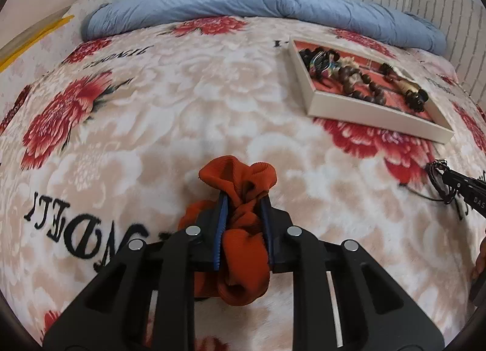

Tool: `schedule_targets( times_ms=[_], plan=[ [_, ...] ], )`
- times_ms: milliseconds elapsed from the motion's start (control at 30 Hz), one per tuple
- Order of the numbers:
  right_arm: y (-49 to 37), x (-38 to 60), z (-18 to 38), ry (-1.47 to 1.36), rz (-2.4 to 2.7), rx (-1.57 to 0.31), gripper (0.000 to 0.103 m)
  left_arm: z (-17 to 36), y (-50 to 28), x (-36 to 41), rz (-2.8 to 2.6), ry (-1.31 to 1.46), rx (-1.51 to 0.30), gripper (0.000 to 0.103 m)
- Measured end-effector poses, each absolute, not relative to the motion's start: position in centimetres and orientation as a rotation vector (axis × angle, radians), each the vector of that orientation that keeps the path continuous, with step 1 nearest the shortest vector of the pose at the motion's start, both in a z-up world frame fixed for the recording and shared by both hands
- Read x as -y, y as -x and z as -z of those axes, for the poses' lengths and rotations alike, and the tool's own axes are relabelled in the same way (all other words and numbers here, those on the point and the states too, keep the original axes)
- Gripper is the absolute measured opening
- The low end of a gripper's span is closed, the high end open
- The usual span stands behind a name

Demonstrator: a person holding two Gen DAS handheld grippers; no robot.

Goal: Organize jewelry
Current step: 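Carry the orange scrunchie and black leather bracelet into the tray with both tools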

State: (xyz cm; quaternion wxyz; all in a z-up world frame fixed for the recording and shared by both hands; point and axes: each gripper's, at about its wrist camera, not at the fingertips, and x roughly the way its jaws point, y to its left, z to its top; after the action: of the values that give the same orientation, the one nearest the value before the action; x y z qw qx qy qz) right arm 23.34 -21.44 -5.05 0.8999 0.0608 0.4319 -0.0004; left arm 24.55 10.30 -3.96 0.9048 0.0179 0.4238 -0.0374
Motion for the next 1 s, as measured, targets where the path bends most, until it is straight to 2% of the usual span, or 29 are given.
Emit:
schedule_targets(
  times_ms=[700, 1000],
  plan=[
    [-28.8, 25.4, -4.8, -0.092, 0.046, -0.714, 0.013, -4.6, -30.7, 1.2, 0.232, -0.028, -0.711, 0.019],
    [-32.3, 26.7, -5.0, -0.071, 0.088, -0.701, 0.013, -5.3, -34.2, 6.2, 0.289, -0.043, -0.675, 0.019]
  ],
)
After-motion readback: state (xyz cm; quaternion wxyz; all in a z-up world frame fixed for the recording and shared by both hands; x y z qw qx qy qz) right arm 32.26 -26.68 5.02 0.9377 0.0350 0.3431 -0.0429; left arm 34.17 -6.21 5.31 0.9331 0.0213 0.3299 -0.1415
